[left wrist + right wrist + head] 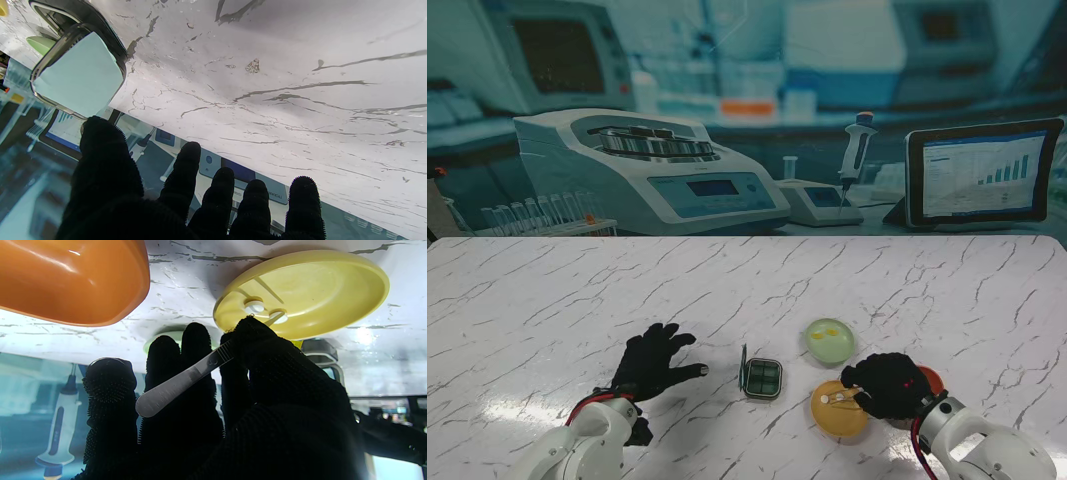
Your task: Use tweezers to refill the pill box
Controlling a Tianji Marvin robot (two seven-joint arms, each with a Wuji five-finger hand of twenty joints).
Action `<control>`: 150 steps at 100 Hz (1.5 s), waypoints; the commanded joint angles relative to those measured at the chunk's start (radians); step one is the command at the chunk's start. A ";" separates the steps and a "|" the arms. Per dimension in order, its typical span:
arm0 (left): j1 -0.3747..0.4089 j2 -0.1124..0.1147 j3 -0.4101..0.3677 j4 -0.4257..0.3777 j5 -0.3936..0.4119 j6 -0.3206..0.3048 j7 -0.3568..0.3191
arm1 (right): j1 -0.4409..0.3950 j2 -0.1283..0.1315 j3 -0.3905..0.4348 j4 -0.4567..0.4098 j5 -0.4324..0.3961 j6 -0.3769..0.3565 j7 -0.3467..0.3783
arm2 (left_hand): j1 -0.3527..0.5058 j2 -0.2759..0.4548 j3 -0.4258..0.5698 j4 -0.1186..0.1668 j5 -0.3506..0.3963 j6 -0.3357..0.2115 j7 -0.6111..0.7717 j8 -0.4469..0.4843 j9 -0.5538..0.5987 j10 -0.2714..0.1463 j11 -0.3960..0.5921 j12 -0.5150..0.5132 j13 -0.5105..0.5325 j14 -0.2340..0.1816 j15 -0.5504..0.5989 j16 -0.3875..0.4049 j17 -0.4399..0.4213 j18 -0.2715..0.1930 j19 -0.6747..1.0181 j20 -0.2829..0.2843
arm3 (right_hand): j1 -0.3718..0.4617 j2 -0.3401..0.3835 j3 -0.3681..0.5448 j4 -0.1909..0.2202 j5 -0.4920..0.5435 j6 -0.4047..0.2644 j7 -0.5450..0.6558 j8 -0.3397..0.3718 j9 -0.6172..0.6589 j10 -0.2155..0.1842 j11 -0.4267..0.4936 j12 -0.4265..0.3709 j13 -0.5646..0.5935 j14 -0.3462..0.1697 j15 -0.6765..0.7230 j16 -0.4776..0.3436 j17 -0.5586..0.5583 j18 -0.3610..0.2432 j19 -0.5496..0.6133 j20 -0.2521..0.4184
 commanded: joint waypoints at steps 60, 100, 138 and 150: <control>0.011 -0.008 0.000 0.002 -0.010 -0.025 0.000 | 0.003 0.000 -0.021 -0.008 -0.006 0.025 0.017 | -0.025 0.040 0.010 0.032 -0.030 -0.016 -0.018 -0.023 -0.018 0.009 -0.023 -0.010 -0.039 -0.004 -0.024 0.001 -0.011 0.016 -0.043 0.012 | 0.018 -0.004 0.033 -0.012 -0.017 0.017 -0.015 0.027 -0.015 0.033 0.017 0.025 -0.022 -0.040 0.008 0.029 -0.001 -0.497 0.026 0.018; 0.012 -0.007 0.001 0.001 -0.014 -0.020 -0.005 | 0.004 0.001 -0.028 -0.008 0.000 0.012 0.024 | -0.026 0.041 0.010 0.032 -0.030 -0.017 -0.017 -0.024 -0.019 0.009 -0.023 -0.010 -0.038 -0.005 -0.024 0.001 -0.010 0.016 -0.047 0.014 | 0.019 -0.004 0.034 -0.012 -0.016 0.017 -0.017 0.028 -0.016 0.033 0.016 0.025 -0.022 -0.041 0.008 0.030 -0.002 -0.497 0.028 0.015; 0.010 -0.008 0.002 0.005 -0.018 -0.024 -0.004 | 0.006 0.003 -0.037 -0.006 0.000 0.012 0.038 | -0.025 0.041 0.010 0.032 -0.028 -0.021 -0.016 -0.024 -0.020 0.010 -0.024 -0.011 -0.039 -0.004 -0.026 0.001 -0.012 0.017 -0.051 0.015 | 0.019 -0.001 0.034 -0.013 -0.020 0.017 -0.023 0.027 -0.021 0.030 0.011 0.026 -0.031 -0.039 0.001 0.029 -0.011 -0.492 0.025 0.012; 0.010 -0.008 0.002 0.006 -0.020 -0.025 -0.002 | 0.008 0.003 -0.039 -0.002 0.004 0.012 0.034 | -0.026 0.041 0.010 0.032 -0.032 -0.020 -0.017 -0.025 -0.021 0.011 -0.024 -0.011 -0.039 -0.003 -0.026 0.001 -0.011 0.016 -0.053 0.015 | 0.018 -0.001 0.034 -0.012 -0.020 0.018 -0.026 0.029 -0.023 0.032 0.010 0.028 -0.031 -0.037 0.000 0.029 -0.013 -0.489 0.024 0.012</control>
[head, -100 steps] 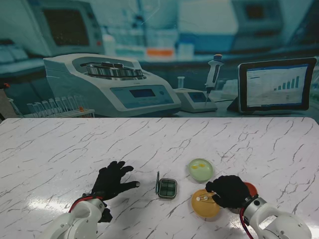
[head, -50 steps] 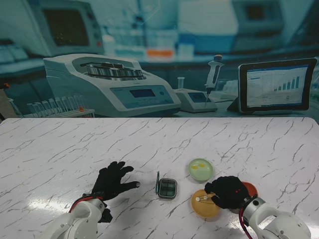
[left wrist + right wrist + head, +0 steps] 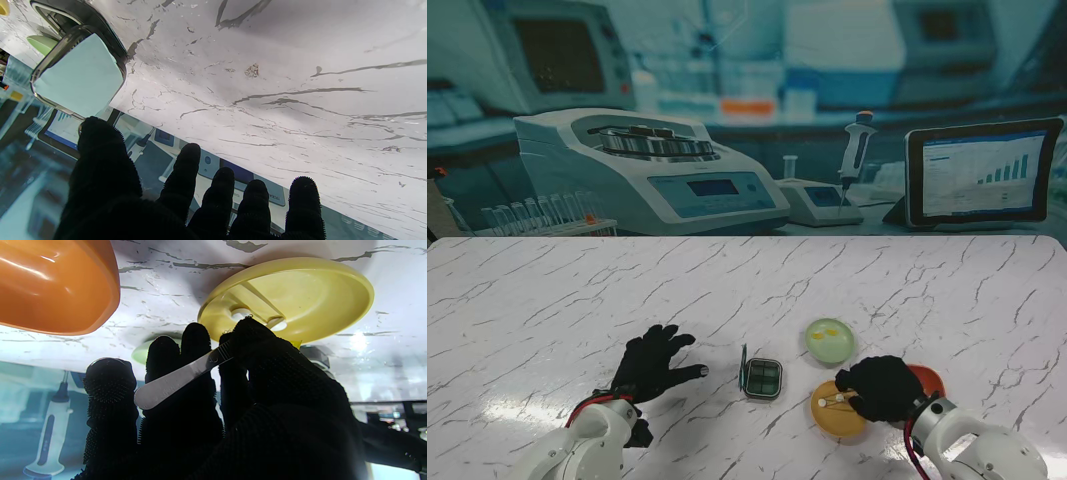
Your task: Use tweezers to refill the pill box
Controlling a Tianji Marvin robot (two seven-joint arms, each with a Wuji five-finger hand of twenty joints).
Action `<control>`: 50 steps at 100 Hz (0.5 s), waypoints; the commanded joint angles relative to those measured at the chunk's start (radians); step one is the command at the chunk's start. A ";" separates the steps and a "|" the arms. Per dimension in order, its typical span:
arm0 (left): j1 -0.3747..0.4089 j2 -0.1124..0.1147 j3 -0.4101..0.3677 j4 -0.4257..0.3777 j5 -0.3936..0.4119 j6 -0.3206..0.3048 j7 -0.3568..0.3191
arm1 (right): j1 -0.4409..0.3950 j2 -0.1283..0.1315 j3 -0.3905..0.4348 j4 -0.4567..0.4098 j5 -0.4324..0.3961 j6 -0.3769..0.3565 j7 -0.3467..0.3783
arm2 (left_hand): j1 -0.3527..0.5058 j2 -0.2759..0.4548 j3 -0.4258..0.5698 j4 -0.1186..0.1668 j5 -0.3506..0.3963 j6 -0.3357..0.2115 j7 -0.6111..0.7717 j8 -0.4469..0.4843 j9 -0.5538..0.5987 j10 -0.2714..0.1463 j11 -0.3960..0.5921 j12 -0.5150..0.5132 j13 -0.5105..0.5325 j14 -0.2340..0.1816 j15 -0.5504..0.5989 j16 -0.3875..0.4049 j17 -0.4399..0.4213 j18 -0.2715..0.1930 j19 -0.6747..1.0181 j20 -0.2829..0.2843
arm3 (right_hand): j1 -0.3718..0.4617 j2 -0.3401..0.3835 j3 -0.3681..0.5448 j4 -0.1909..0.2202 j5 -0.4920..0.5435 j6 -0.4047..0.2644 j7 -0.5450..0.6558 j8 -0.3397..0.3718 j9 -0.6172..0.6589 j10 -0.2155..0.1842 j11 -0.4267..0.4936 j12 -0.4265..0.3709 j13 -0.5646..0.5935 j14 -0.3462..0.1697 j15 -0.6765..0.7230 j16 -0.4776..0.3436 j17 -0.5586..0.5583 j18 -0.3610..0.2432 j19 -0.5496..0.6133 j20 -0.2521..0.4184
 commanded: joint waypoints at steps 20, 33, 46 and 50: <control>0.004 -0.007 0.004 0.006 -0.008 -0.029 -0.006 | -0.002 0.000 -0.012 0.006 -0.001 0.000 -0.013 | -0.011 0.041 0.010 0.032 -0.018 -0.025 -0.006 -0.011 -0.020 0.009 -0.024 -0.011 -0.039 -0.004 -0.024 0.001 -0.010 0.014 -0.047 0.016 | 0.023 -0.015 0.019 -0.008 -0.008 -0.002 0.084 0.009 -0.007 0.050 0.031 0.023 0.006 -0.028 0.023 0.021 0.036 -0.501 0.053 0.003; 0.003 -0.007 0.004 0.007 -0.009 -0.029 -0.007 | 0.000 0.000 -0.014 0.009 0.005 0.001 -0.015 | -0.010 0.039 0.010 0.032 -0.017 -0.026 -0.006 -0.010 -0.019 0.008 -0.023 -0.011 -0.037 -0.003 -0.023 0.001 -0.011 0.014 -0.048 0.016 | 0.020 -0.010 0.022 -0.001 0.026 -0.027 0.123 0.027 0.008 0.055 0.046 0.029 0.028 -0.024 0.038 0.025 0.059 -0.506 0.066 0.003; 0.003 -0.007 0.005 0.008 -0.009 -0.030 -0.006 | 0.002 -0.001 -0.015 0.011 0.009 0.000 -0.014 | -0.010 0.040 0.010 0.032 -0.017 -0.027 -0.006 -0.010 -0.019 0.009 -0.023 -0.011 -0.037 -0.006 -0.024 0.001 -0.011 0.015 -0.048 0.016 | 0.014 -0.005 0.021 0.006 0.053 -0.065 0.161 0.064 0.020 0.050 0.066 0.031 0.042 -0.023 0.054 0.030 0.073 -0.513 0.080 0.003; 0.003 -0.007 0.005 0.009 -0.010 -0.030 -0.005 | 0.003 -0.001 -0.016 0.012 0.010 0.000 -0.016 | -0.010 0.040 0.010 0.032 -0.017 -0.027 -0.006 -0.010 -0.019 0.008 -0.023 -0.011 -0.037 -0.005 -0.023 0.001 -0.010 0.015 -0.048 0.017 | 0.012 -0.003 0.020 0.007 0.060 -0.077 0.168 0.074 0.025 0.048 0.072 0.031 0.046 -0.024 0.058 0.031 0.076 -0.515 0.085 0.003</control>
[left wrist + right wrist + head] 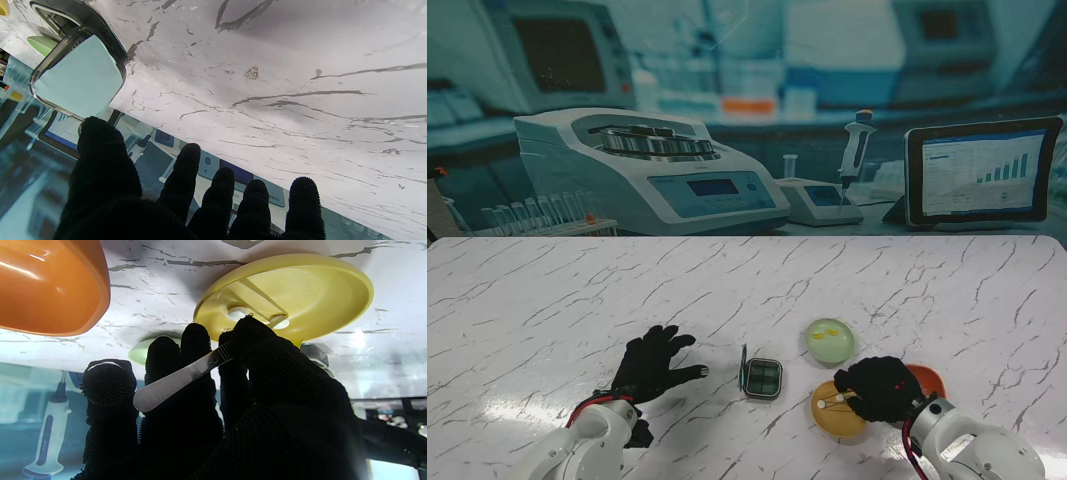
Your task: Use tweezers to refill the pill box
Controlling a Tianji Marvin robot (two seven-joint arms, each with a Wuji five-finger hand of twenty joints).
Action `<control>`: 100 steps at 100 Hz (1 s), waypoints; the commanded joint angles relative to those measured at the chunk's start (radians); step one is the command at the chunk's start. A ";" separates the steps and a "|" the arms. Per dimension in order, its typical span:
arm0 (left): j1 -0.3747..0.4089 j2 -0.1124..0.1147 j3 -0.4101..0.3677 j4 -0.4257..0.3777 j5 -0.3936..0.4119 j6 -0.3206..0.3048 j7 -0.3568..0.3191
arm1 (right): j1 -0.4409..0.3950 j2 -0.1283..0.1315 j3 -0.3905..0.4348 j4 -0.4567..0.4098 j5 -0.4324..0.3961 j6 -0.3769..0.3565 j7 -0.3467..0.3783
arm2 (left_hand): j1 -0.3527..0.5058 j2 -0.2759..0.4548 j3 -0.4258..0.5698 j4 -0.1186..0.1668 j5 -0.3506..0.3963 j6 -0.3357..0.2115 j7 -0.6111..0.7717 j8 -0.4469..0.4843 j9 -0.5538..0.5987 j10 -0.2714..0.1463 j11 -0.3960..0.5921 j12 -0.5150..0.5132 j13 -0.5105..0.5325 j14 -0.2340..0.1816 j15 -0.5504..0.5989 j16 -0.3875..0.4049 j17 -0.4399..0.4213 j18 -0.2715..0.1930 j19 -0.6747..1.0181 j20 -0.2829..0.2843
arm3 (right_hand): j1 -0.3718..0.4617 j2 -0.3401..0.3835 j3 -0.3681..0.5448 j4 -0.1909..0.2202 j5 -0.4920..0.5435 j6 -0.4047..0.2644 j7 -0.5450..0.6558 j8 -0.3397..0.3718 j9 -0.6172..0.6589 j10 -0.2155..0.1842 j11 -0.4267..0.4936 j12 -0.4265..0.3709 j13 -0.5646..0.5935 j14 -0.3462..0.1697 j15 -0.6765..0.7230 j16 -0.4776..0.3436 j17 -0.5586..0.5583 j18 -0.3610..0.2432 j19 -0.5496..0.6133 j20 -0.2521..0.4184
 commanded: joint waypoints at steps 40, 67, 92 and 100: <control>0.005 -0.007 0.004 0.005 -0.007 -0.027 -0.004 | 0.003 -0.003 -0.006 0.007 0.012 -0.005 -0.013 | -0.010 0.040 0.010 0.032 -0.016 -0.028 -0.006 -0.010 -0.020 0.009 -0.024 -0.011 -0.036 -0.005 -0.023 0.002 -0.011 0.016 -0.039 0.018 | -0.007 0.004 0.042 0.039 0.073 -0.097 0.115 0.115 0.032 0.038 0.083 0.018 0.036 -0.031 0.067 0.031 0.033 -0.526 0.076 -0.001; 0.004 -0.007 0.002 0.006 -0.008 -0.025 -0.006 | -0.019 -0.007 0.026 -0.015 0.024 -0.024 -0.022 | -0.010 0.039 0.010 0.032 -0.016 -0.029 -0.006 -0.010 -0.020 0.006 -0.024 -0.011 -0.036 -0.005 -0.024 0.001 -0.010 0.016 -0.038 0.019 | -0.013 0.001 0.056 0.047 0.073 -0.093 0.115 0.134 0.030 0.040 0.088 0.017 0.033 -0.030 0.070 0.034 0.030 -0.524 0.078 -0.004; 0.003 -0.007 -0.001 0.004 -0.005 -0.023 -0.007 | -0.057 -0.014 0.072 -0.071 0.027 -0.055 -0.041 | -0.010 0.039 0.010 0.032 -0.015 -0.030 -0.005 -0.010 -0.020 0.006 -0.023 -0.011 -0.036 -0.005 -0.024 0.001 -0.010 0.016 -0.038 0.020 | -0.014 -0.002 0.061 0.047 0.072 -0.089 0.112 0.145 0.030 0.039 0.089 0.016 0.033 -0.030 0.069 0.034 0.029 -0.524 0.079 -0.005; 0.003 -0.007 -0.001 0.004 -0.005 -0.023 -0.007 | -0.060 -0.015 0.075 -0.086 0.031 -0.061 -0.045 | -0.009 0.039 0.010 0.032 -0.015 -0.031 -0.006 -0.010 -0.020 0.006 -0.023 -0.011 -0.036 -0.005 -0.024 0.001 -0.010 0.016 -0.038 0.020 | -0.014 -0.001 0.060 0.044 0.072 -0.090 0.109 0.146 0.030 0.040 0.089 0.016 0.033 -0.030 0.069 0.035 0.029 -0.524 0.079 -0.006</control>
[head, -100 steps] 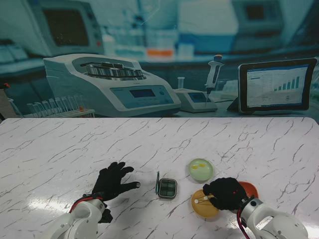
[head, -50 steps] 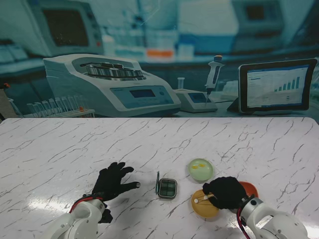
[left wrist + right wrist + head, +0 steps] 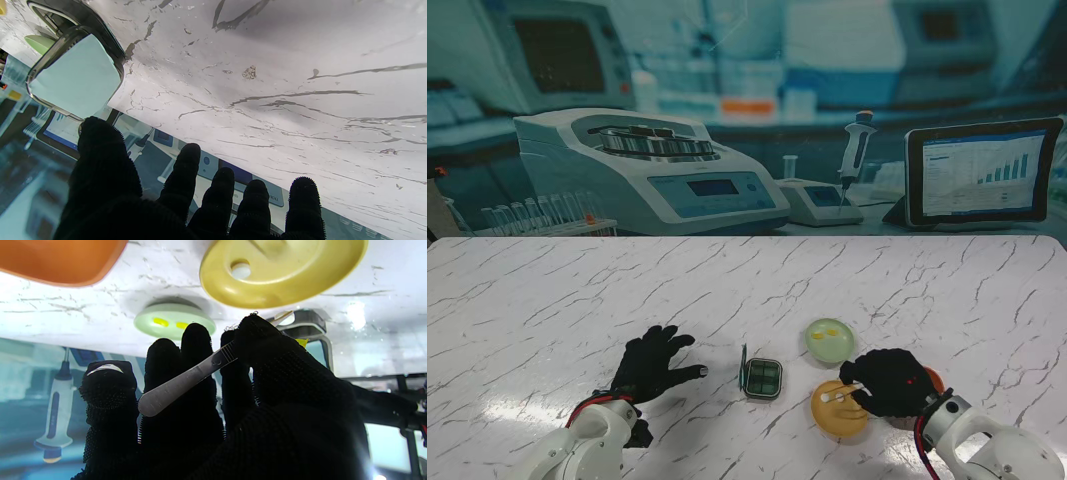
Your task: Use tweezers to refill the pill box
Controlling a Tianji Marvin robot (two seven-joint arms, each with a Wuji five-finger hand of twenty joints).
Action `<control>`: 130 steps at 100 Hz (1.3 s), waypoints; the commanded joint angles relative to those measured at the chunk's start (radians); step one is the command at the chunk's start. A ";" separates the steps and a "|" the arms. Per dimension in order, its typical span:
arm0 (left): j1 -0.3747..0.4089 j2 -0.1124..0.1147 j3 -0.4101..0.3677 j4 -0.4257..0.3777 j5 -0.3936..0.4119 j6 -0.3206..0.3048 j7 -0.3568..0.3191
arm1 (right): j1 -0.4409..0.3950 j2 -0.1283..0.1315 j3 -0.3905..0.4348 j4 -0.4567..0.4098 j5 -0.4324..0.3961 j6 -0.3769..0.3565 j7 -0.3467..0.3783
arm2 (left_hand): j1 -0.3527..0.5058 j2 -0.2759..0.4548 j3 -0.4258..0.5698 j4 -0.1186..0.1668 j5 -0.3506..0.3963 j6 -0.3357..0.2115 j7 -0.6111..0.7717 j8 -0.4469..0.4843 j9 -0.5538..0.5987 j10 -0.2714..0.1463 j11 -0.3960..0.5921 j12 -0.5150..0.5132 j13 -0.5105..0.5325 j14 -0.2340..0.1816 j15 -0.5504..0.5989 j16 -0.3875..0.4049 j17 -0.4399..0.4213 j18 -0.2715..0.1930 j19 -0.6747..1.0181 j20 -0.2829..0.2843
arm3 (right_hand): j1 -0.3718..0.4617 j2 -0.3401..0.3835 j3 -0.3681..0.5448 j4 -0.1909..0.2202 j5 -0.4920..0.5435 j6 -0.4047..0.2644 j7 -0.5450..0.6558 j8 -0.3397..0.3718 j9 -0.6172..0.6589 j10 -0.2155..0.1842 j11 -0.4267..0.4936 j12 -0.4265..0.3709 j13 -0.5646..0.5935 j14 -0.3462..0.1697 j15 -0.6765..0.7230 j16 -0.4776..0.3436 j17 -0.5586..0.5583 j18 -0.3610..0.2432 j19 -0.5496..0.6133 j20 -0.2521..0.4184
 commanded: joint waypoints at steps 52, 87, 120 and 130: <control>0.005 -0.008 -0.007 0.006 -0.003 -0.039 0.007 | 0.080 -0.007 -0.151 -0.026 0.014 0.066 0.006 | -0.011 0.037 0.010 0.032 -0.013 -0.031 -0.004 -0.009 -0.018 0.004 -0.023 -0.007 -0.035 -0.004 -0.023 0.001 -0.010 0.016 -0.034 0.022 | 0.018 0.022 0.034 0.028 0.058 -0.067 0.081 0.044 0.010 0.036 0.032 0.006 0.011 -0.031 0.025 0.018 0.014 -0.522 0.039 -0.009; 0.014 -0.010 -0.013 0.011 -0.005 -0.058 0.021 | 0.186 -0.010 -0.282 0.067 0.056 0.171 -0.009 | -0.011 0.036 0.010 0.032 -0.012 -0.030 -0.004 -0.009 -0.018 0.005 -0.023 -0.007 -0.035 -0.003 -0.024 0.001 -0.010 0.015 -0.032 0.022 | 0.026 0.028 0.020 0.023 0.053 -0.065 0.076 0.036 0.005 0.035 0.030 0.000 0.003 -0.030 0.020 0.016 0.006 -0.520 0.035 -0.012; 0.021 -0.010 -0.018 0.009 -0.010 -0.064 0.020 | 0.254 -0.015 -0.361 0.139 0.088 0.236 -0.040 | -0.010 0.036 0.010 0.032 -0.012 -0.030 -0.004 -0.009 -0.017 0.004 -0.023 -0.007 -0.035 -0.004 -0.024 0.001 -0.010 0.016 -0.032 0.022 | 0.031 0.034 0.009 0.018 0.044 -0.062 0.066 0.021 -0.002 0.031 0.025 -0.006 -0.006 -0.031 0.014 0.013 -0.006 -0.515 0.030 -0.014; 0.022 -0.009 -0.020 0.007 -0.010 -0.065 0.018 | 0.268 -0.016 -0.375 0.151 0.096 0.248 -0.041 | -0.010 0.036 0.010 0.032 -0.012 -0.030 -0.004 -0.009 -0.017 0.005 -0.023 -0.007 -0.035 -0.004 -0.024 0.001 -0.010 0.016 -0.032 0.022 | 0.033 0.034 0.000 0.014 0.040 -0.057 0.058 0.004 -0.007 0.026 0.012 -0.016 -0.016 -0.026 -0.002 0.006 -0.018 -0.505 0.019 -0.018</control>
